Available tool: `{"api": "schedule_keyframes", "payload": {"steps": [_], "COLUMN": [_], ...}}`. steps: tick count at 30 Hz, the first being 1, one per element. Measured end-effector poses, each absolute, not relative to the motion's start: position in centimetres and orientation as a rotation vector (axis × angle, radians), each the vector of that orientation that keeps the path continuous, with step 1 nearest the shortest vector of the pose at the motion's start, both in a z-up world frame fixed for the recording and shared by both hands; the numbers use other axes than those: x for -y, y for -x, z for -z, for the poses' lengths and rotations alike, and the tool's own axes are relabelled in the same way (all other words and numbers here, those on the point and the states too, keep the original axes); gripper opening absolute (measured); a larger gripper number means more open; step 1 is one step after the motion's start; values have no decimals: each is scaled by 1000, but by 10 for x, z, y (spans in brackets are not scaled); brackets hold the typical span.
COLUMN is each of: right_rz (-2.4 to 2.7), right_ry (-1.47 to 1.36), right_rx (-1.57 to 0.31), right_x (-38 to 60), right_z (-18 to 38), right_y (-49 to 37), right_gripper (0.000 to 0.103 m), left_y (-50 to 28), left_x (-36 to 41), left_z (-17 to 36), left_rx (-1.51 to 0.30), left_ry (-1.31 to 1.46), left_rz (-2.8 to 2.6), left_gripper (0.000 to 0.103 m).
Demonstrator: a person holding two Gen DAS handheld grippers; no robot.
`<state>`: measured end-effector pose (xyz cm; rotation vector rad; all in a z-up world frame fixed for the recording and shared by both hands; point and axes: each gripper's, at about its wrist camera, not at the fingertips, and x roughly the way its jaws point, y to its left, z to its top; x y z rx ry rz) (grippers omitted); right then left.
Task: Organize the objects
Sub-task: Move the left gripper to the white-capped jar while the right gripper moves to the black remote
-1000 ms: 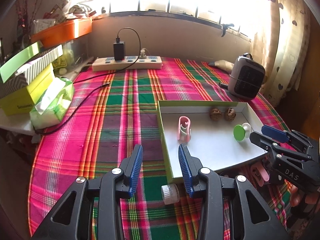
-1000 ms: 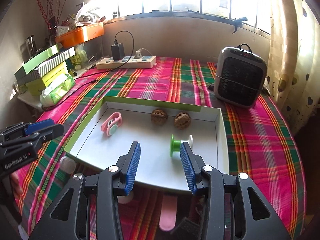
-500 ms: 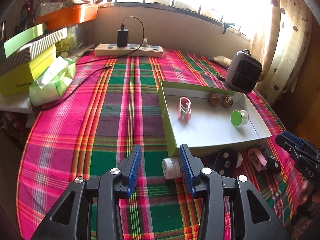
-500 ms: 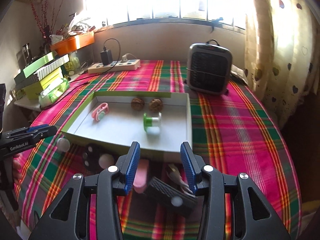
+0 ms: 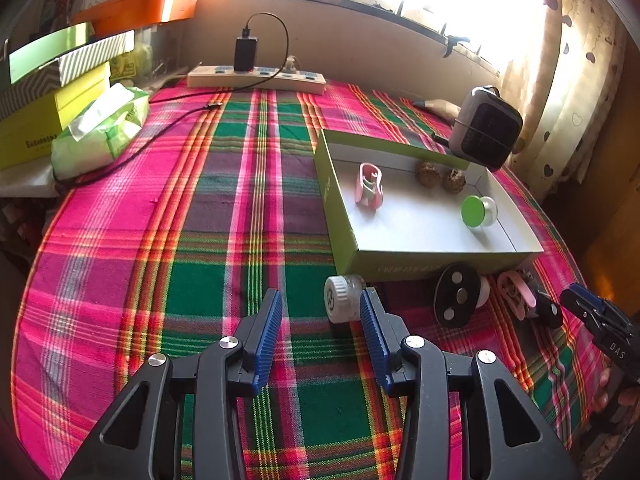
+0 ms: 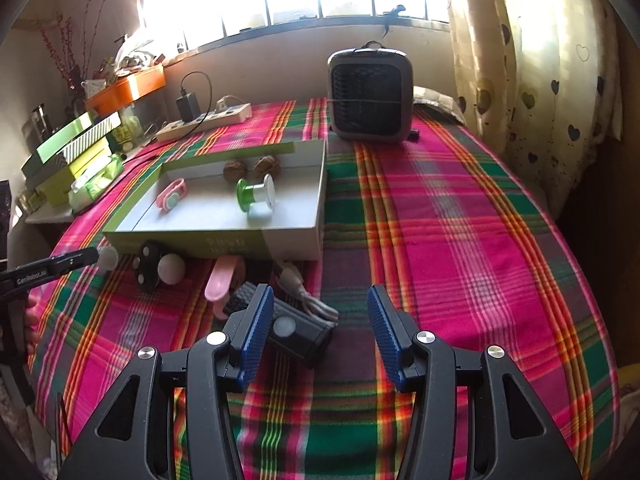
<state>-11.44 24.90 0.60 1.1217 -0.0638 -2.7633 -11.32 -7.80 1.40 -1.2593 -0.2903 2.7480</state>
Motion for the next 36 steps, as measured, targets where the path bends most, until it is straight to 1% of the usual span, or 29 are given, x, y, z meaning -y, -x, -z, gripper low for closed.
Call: {"api": "schedule_keyframes", "payload": {"steps": [19, 23, 36], "right_rz": [2572, 2533, 2576], "right_ry": [-1143, -1147, -1207], "right_rx": [-7, -54, -91], "right_x": [-226, -215, -207], "right_z": [6, 9, 15], "right_y": [107, 101, 120], "right_gripper": [50, 50, 50], "left_y": [114, 113, 113], "left_x": [77, 75, 68], "left_z": [-10, -9, -11], "left_rx": [285, 280, 270], "left_ry": [1269, 1268, 1259], "left_rz": [-2729, -2723, -2699], "left_gripper": [40, 40, 40]}}
